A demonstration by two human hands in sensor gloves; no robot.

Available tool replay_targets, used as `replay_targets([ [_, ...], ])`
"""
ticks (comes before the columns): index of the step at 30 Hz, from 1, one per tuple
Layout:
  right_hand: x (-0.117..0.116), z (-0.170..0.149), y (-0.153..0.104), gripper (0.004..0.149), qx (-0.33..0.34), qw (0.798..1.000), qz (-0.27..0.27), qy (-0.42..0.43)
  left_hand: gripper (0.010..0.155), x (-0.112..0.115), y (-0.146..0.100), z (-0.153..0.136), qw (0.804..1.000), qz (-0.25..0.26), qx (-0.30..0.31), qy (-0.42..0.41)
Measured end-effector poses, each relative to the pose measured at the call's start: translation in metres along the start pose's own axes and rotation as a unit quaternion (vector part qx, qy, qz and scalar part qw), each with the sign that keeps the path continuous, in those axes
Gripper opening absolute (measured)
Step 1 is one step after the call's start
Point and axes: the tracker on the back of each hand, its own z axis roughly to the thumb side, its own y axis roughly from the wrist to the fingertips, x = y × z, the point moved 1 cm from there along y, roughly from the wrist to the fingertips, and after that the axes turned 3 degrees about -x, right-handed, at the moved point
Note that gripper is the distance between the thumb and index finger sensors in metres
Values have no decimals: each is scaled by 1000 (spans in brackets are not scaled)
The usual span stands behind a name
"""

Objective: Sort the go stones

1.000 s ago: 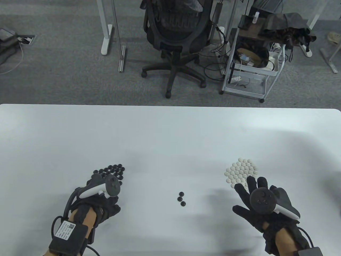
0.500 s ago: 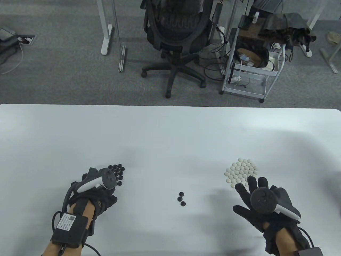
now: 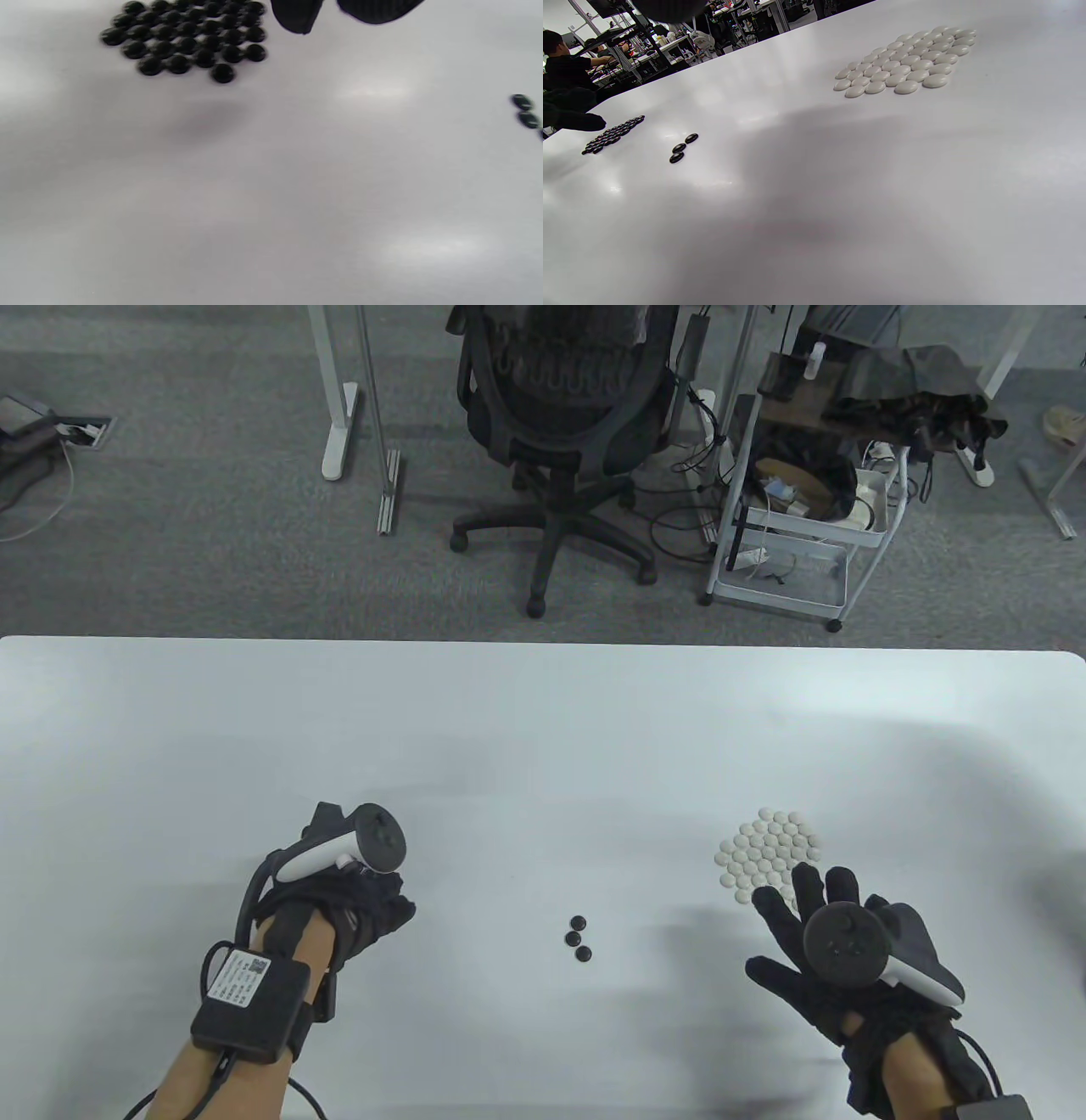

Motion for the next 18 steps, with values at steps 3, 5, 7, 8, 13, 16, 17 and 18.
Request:
replay_targets([
  [3,0,0,0,78,1,1000,0,0,65,-2,6,40,998,-19,31,43],
  [5,0,0,0,79,1,1000,0,0,64,-1,11,66,996,-31,54,69],
  [7,0,0,0,78,1,1000,0,1,63,2,16,92,992,-40,77,92],
  [8,0,0,-1,78,1,1000,0,1,63,4,19,108,989,-44,90,105],
  [13,1,-1,-1,78,2,1000,-2,2,62,12,32,159,980,-58,139,133],
  [16,1,-1,-1,78,3,1000,-3,3,62,21,42,179,976,-63,147,148],
  [17,1,-1,-1,79,3,1000,-4,4,63,24,46,183,975,-56,136,166],
  [18,1,-1,-1,78,4,1000,-4,4,63,25,47,183,974,-50,124,180],
])
